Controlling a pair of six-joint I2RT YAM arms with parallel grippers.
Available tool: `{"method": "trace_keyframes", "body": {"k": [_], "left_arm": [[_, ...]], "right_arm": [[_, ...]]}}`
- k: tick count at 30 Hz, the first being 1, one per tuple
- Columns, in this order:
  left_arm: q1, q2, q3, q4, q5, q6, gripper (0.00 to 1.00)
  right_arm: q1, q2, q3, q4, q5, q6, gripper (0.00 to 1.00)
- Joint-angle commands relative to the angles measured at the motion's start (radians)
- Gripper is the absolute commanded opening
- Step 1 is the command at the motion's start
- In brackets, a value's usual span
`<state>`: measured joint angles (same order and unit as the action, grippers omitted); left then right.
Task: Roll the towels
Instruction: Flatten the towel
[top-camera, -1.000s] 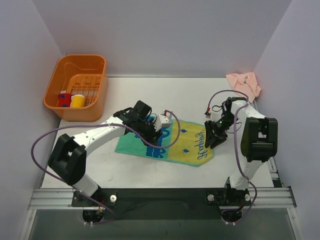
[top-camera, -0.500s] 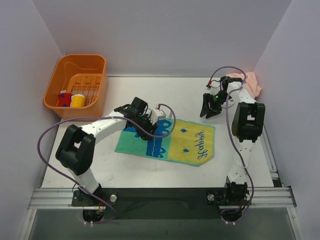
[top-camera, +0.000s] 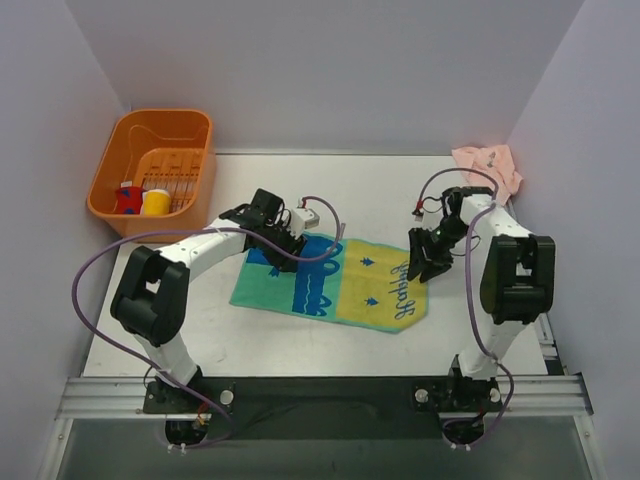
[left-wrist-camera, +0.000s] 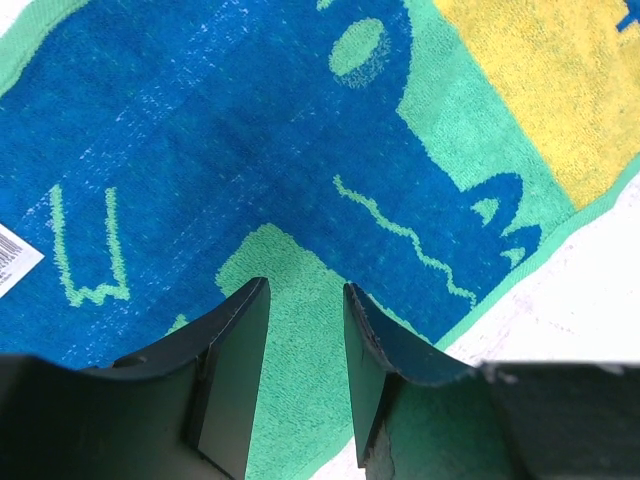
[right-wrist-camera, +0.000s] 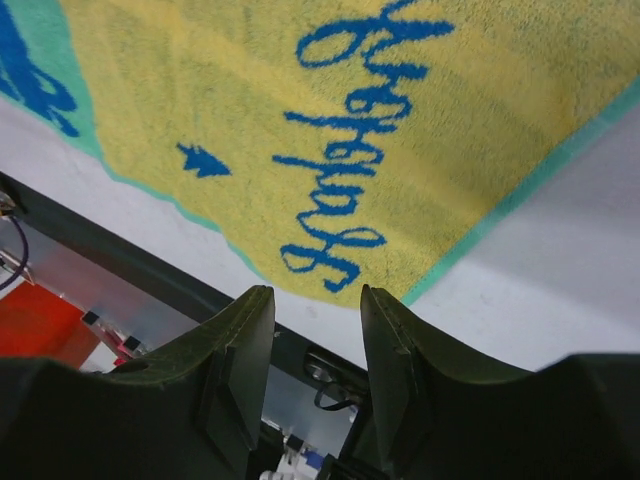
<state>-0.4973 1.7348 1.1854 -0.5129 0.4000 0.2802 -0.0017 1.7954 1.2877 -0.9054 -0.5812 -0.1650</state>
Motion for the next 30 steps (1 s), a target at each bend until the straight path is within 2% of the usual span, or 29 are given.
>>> {"method": "trace_keyframes", "body": {"k": [1,4,8,11,13,17,19,21,23,26,30], "left_arm": [[-0.001,-0.03,-0.018,0.05,-0.027,-0.003,0.46],[-0.001,-0.035,-0.032,0.048,-0.043,0.001,0.46],[0.0,-0.057,-0.04,0.048,-0.056,-0.007,0.46],[0.002,-0.072,-0.035,0.045,-0.061,-0.012,0.47],[0.003,-0.077,-0.033,0.039,-0.064,-0.013,0.47],[0.017,-0.074,-0.033,0.024,-0.064,-0.015,0.47],[0.028,-0.075,-0.03,0.017,-0.061,-0.019,0.47],[0.042,-0.086,-0.03,0.019,-0.055,-0.026,0.47],[0.046,-0.104,-0.032,0.019,-0.046,-0.039,0.47],[0.048,-0.126,-0.041,0.02,-0.04,-0.052,0.47],[0.048,-0.161,-0.059,0.025,-0.041,-0.055,0.47]], "right_arm": [[0.028,0.071,-0.01,0.013,0.09,-0.002,0.41],[0.032,0.16,0.05,0.039,0.122,0.012,0.4],[0.034,0.362,0.244,0.031,0.15,0.03,0.38],[0.032,0.473,0.453,0.013,0.144,0.058,0.38],[0.035,0.512,0.607,0.007,0.126,0.08,0.39],[0.049,0.533,0.756,-0.006,0.092,0.099,0.43],[0.032,0.478,0.681,-0.006,0.043,0.108,0.5],[0.008,0.348,0.58,0.003,0.008,0.102,0.52],[-0.04,0.221,0.419,0.014,-0.02,0.098,0.52],[-0.104,0.11,0.282,0.017,-0.052,0.108,0.53],[-0.132,0.067,0.116,0.043,-0.046,0.12,0.53]]}}
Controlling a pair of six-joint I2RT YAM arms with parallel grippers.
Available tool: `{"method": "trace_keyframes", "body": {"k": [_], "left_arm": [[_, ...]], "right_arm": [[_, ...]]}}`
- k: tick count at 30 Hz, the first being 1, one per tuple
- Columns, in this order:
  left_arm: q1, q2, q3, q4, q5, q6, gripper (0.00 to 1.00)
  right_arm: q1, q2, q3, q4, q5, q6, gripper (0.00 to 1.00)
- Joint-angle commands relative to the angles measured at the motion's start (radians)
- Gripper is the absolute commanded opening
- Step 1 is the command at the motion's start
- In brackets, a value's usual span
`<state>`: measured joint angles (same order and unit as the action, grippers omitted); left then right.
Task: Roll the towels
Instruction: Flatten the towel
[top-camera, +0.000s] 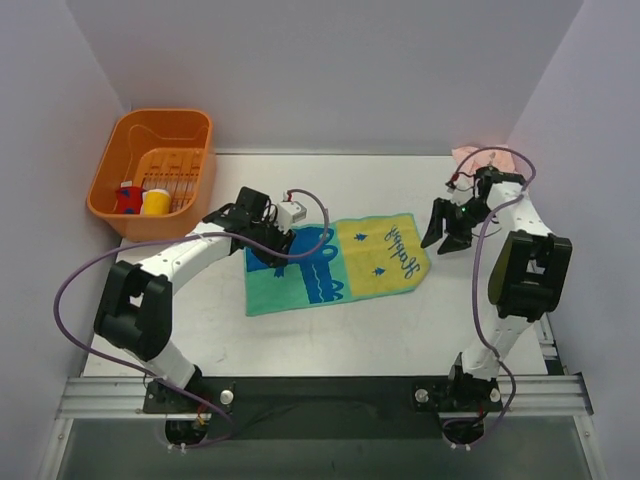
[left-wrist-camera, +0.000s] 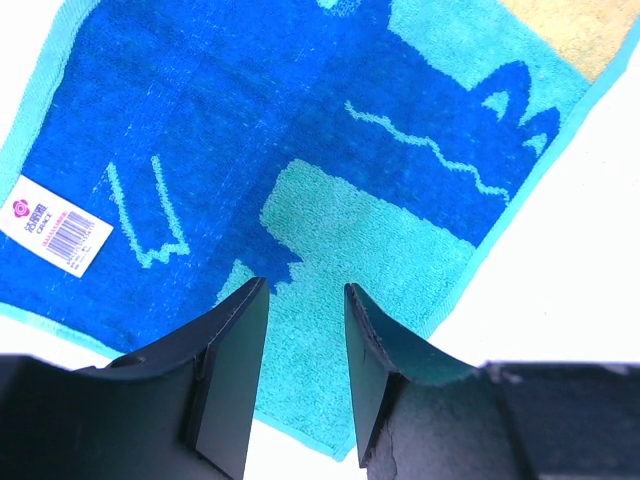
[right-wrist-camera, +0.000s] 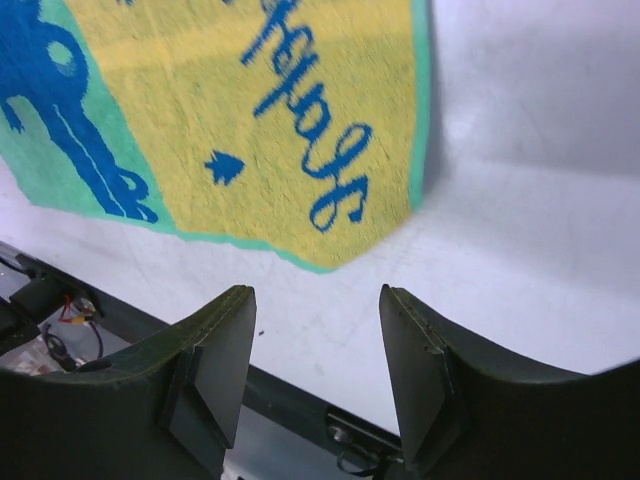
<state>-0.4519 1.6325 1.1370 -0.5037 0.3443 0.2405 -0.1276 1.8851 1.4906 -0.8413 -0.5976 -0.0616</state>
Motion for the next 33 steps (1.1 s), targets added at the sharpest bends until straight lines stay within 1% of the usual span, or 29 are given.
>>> {"method": "trace_keyframes", "body": {"k": [1,5,10,14,17,18,20,24,26,27,28,29,30,32,33], "left_arm": [[0.002,-0.065,-0.016,0.016,0.015,-0.012,0.47],[0.002,-0.089,-0.032,0.014,0.007,0.005,0.47],[0.004,-0.1,-0.037,0.014,0.001,0.014,0.47],[0.009,-0.097,-0.042,0.016,-0.005,0.017,0.47],[0.009,-0.094,-0.046,0.016,-0.004,0.016,0.47],[0.01,-0.092,-0.046,0.014,-0.004,0.016,0.47],[0.01,-0.094,-0.046,0.014,-0.005,0.016,0.47],[0.018,-0.103,-0.051,0.016,-0.005,0.017,0.47],[0.018,-0.103,-0.051,0.016,-0.007,0.02,0.47],[0.018,-0.102,-0.052,0.017,-0.007,0.02,0.47],[0.019,-0.102,-0.052,0.017,-0.007,0.02,0.47],[0.019,-0.099,-0.051,0.017,-0.005,0.02,0.47],[0.019,-0.099,-0.051,0.019,-0.007,0.02,0.47],[0.021,-0.1,-0.051,0.017,-0.007,0.023,0.47],[0.022,-0.102,-0.051,0.016,-0.007,0.025,0.47]], "right_arm": [[-0.004,-0.021,-0.104,-0.01,-0.027,0.028,0.53],[-0.004,0.043,-0.145,0.044,-0.03,0.055,0.52],[-0.006,0.123,-0.125,0.048,-0.042,0.062,0.53],[-0.006,0.134,-0.119,0.042,-0.048,0.086,0.52],[-0.004,0.121,-0.115,0.038,-0.054,0.085,0.48],[-0.003,0.12,-0.11,0.035,-0.035,0.088,0.48],[-0.004,0.124,-0.099,-0.004,-0.002,0.072,0.5],[-0.007,0.129,-0.138,-0.013,0.054,0.068,0.58],[-0.009,0.138,-0.144,-0.019,0.038,0.069,0.57],[-0.01,0.141,-0.142,-0.019,0.024,0.069,0.54],[-0.009,0.143,-0.136,-0.019,0.001,0.071,0.47],[-0.009,0.144,-0.129,-0.021,-0.014,0.075,0.39],[-0.004,0.14,-0.121,-0.022,-0.045,0.075,0.23],[0.002,0.112,-0.087,-0.024,-0.074,0.072,0.06],[0.015,0.1,-0.072,-0.025,-0.093,0.072,0.03]]}}
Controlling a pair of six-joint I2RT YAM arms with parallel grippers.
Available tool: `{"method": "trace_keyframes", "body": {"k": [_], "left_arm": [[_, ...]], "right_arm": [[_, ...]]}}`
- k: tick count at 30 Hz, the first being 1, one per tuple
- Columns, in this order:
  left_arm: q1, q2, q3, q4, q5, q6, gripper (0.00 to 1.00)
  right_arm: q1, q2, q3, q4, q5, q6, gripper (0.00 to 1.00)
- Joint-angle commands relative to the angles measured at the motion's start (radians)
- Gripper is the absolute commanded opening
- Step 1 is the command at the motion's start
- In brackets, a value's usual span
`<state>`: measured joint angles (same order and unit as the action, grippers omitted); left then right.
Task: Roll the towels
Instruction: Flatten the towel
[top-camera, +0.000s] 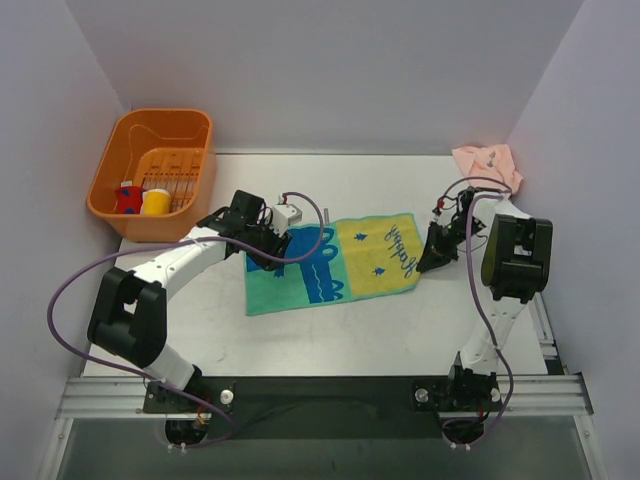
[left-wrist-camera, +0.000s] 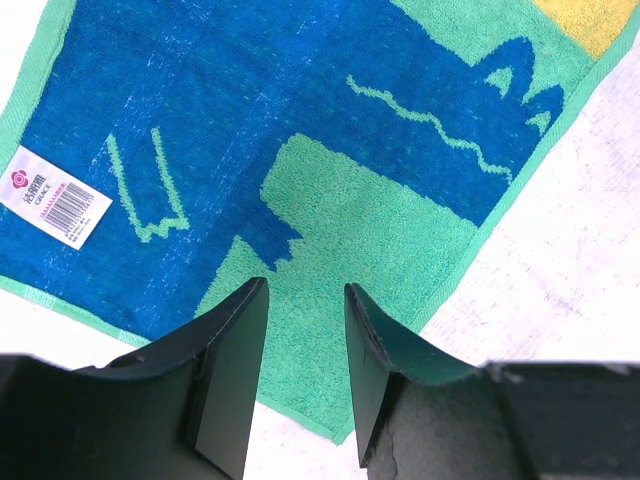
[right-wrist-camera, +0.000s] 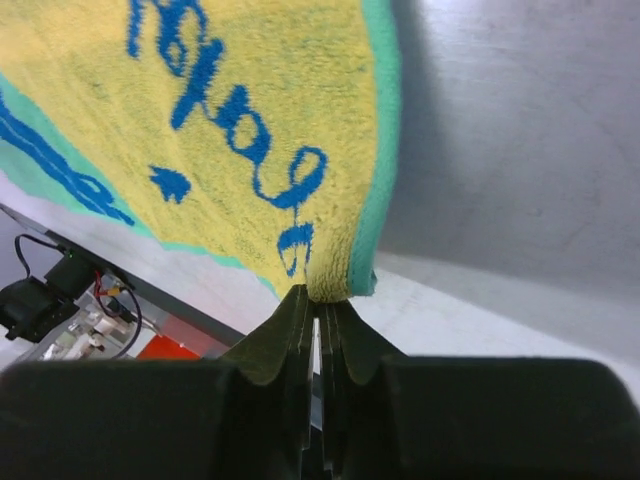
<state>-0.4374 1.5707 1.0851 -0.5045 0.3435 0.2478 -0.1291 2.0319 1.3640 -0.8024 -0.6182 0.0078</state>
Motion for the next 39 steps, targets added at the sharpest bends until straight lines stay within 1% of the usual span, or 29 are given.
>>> {"method": "trace_keyframes", "body": {"k": [1,3,6,7,10,13,14,16,20,21,23,26,29,31,32,33,37,39], "left_arm": [[0.008,-0.04,-0.001,0.017,-0.005,0.021,0.47],[0.011,-0.041,0.001,0.017,-0.008,0.028,0.47],[0.012,-0.04,0.006,0.008,-0.009,0.036,0.47],[0.012,-0.04,0.01,0.004,-0.012,0.036,0.47],[0.014,-0.032,0.015,-0.003,-0.014,0.036,0.47],[0.014,-0.026,0.019,-0.009,-0.012,0.038,0.47],[0.016,-0.024,0.021,-0.012,-0.011,0.036,0.47],[0.016,-0.026,0.025,-0.016,-0.006,0.036,0.47],[0.017,-0.029,0.027,-0.017,0.003,0.036,0.47],[0.017,-0.029,0.029,-0.017,0.006,0.036,0.47],[0.019,-0.025,0.029,-0.016,0.008,0.033,0.47],[0.022,-0.015,0.025,-0.016,0.008,0.027,0.47],[0.031,-0.005,0.024,-0.016,0.005,0.016,0.47],[0.037,-0.001,0.024,-0.017,0.003,0.005,0.47],[0.043,-0.001,0.024,-0.017,0.005,0.002,0.47],[0.052,-0.001,0.024,-0.02,0.002,-0.002,0.47],[0.066,-0.005,0.016,-0.028,-0.017,-0.004,0.48],[0.066,0.002,0.009,-0.037,-0.04,-0.007,0.49]], "right_arm": [[0.029,-0.068,0.07,-0.066,-0.072,0.001,0.03],[0.093,-0.081,0.125,-0.078,-0.036,0.0,0.03],[0.179,-0.069,0.188,-0.096,0.04,-0.002,0.08],[0.231,-0.044,0.202,-0.1,0.075,-0.023,0.1],[0.299,0.022,0.247,-0.101,0.115,-0.016,0.3],[0.327,0.069,0.287,-0.113,0.098,-0.012,0.36],[0.332,0.07,0.288,-0.113,0.071,-0.015,0.37],[0.321,0.041,0.264,-0.113,0.046,-0.028,0.38],[0.255,-0.058,0.179,-0.109,-0.009,-0.051,0.36],[0.215,-0.077,0.161,-0.107,-0.024,-0.052,0.36],[0.186,-0.117,0.129,-0.097,-0.017,-0.048,0.37],[0.167,-0.111,0.15,-0.093,0.014,-0.029,0.39],[0.2,-0.072,0.213,-0.083,0.046,-0.008,0.42],[0.244,-0.036,0.25,-0.074,0.099,0.027,0.4],[0.261,-0.024,0.265,-0.073,0.122,0.037,0.36],[0.273,-0.01,0.303,-0.07,0.138,0.058,0.35],[0.359,0.065,0.385,-0.07,0.227,0.078,0.35],[0.382,0.086,0.424,-0.072,0.258,0.09,0.36]]}}
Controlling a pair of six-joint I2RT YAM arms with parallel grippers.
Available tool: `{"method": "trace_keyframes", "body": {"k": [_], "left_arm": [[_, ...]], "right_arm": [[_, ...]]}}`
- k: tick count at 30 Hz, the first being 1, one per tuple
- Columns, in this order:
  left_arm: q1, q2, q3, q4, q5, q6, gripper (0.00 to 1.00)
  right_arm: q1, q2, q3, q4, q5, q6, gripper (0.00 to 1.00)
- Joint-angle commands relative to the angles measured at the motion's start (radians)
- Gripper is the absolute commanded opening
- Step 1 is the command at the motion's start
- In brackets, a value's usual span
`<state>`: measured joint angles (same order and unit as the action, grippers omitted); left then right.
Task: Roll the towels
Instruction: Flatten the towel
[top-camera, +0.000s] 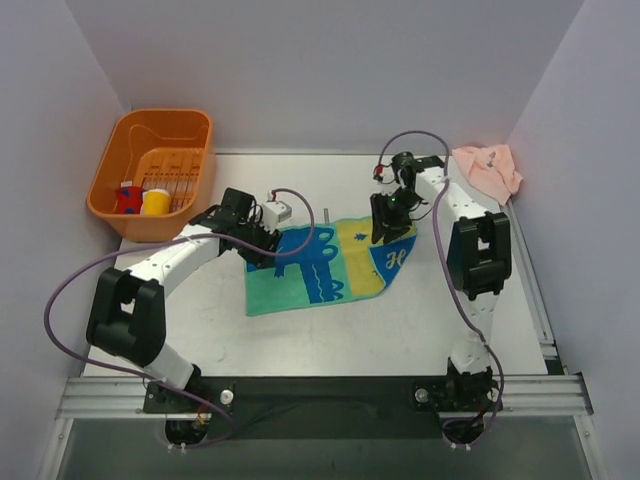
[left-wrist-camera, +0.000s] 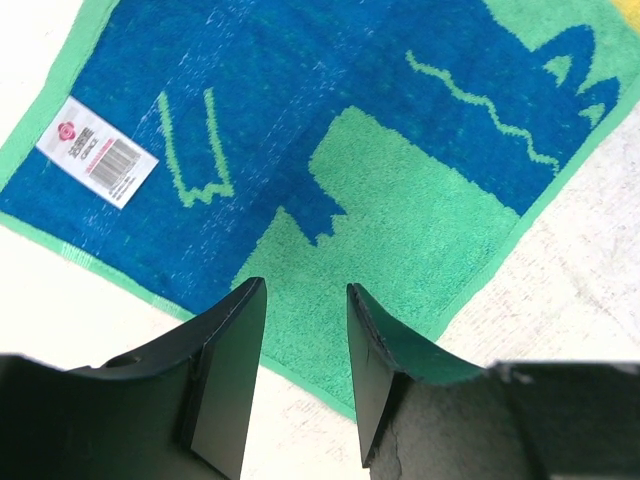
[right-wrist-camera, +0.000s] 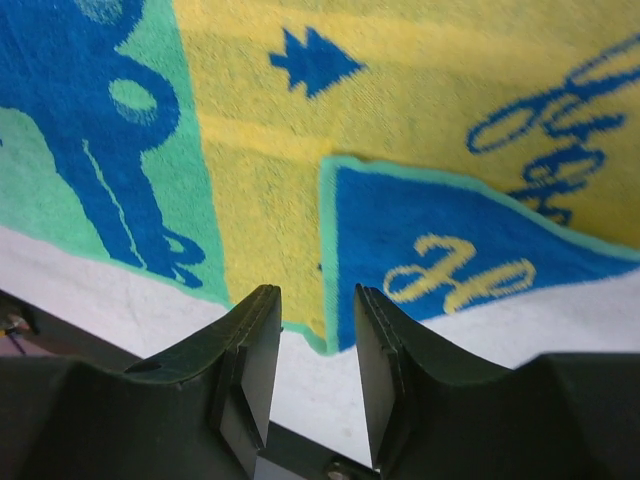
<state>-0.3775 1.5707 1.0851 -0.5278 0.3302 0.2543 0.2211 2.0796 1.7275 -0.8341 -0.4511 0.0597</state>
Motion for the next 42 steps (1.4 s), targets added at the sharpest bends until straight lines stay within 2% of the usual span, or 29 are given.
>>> {"method": "trace_keyframes", "body": {"k": [1,8,23,25,28,30,31,33,37,42], "left_arm": [[0.006,0.017,0.007,-0.017,-0.033,-0.015,0.49],[0.009,0.087,0.009,-0.034,-0.085,-0.03,0.49],[0.017,0.201,0.024,-0.031,-0.152,-0.062,0.48],[0.019,0.213,0.03,-0.034,-0.167,-0.064,0.48],[0.02,0.222,0.032,-0.035,-0.183,-0.067,0.46],[0.025,0.238,0.038,-0.041,-0.195,-0.067,0.45],[0.026,0.25,0.042,-0.044,-0.2,-0.069,0.44],[0.032,0.258,0.045,-0.052,-0.21,-0.075,0.43],[0.048,0.273,0.055,-0.057,-0.214,-0.079,0.43],[0.064,0.284,0.061,-0.06,-0.209,-0.079,0.42]], "right_arm": [[0.041,0.062,0.076,-0.039,0.11,0.048,0.36],[0.098,0.152,0.144,-0.042,0.224,0.057,0.38],[0.121,0.246,0.193,-0.039,0.212,0.071,0.37],[0.123,0.244,0.19,-0.042,0.216,0.072,0.35],[0.115,0.211,0.166,-0.042,0.221,0.066,0.26],[0.1,0.189,0.149,-0.042,0.213,0.058,0.16],[0.093,0.166,0.139,-0.045,0.209,0.055,0.07],[0.077,0.14,0.119,-0.056,0.201,0.048,0.0],[0.0,0.015,0.047,-0.079,0.155,0.029,0.0],[-0.095,-0.163,-0.127,-0.111,0.112,-0.027,0.0]]}}
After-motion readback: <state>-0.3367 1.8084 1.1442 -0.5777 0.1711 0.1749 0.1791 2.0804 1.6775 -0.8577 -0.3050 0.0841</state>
